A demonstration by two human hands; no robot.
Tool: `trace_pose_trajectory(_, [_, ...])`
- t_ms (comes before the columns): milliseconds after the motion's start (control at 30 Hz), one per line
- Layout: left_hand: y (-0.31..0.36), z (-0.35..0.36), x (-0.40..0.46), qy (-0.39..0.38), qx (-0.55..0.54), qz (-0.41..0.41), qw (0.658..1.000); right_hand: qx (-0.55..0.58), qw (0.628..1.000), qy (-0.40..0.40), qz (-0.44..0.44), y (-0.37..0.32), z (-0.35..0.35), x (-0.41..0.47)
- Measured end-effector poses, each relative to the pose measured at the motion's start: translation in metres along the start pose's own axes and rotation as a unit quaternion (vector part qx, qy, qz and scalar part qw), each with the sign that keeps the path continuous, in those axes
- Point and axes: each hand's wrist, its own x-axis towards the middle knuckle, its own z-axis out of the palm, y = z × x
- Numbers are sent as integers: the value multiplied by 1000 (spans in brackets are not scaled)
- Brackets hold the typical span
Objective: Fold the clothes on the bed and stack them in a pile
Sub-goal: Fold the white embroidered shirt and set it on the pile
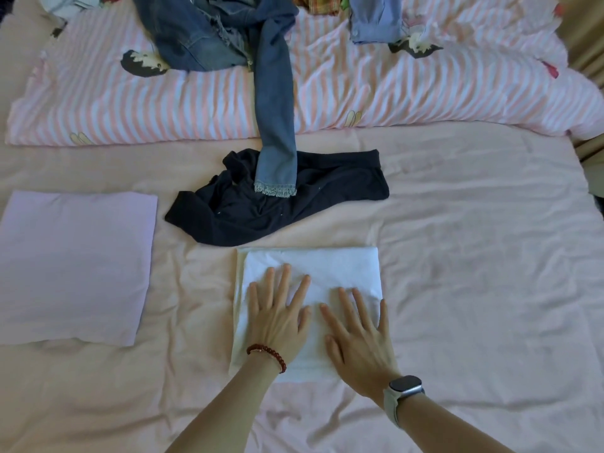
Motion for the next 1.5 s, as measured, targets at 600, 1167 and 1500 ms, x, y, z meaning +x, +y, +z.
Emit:
trace_pose_trajectory(600, [-33,8,-8,89,-359,-339,865,346,902,87,245,37,-7,17])
trace_pose_trajectory(1167, [-55,-52,-71,185,-487,-297,800,470,850,80,223,-27,-56,-3])
trace_pose_trajectory(1500, [-316,-118,-79,259,-430,-297,812,572,809,70,119,-251,-66,106])
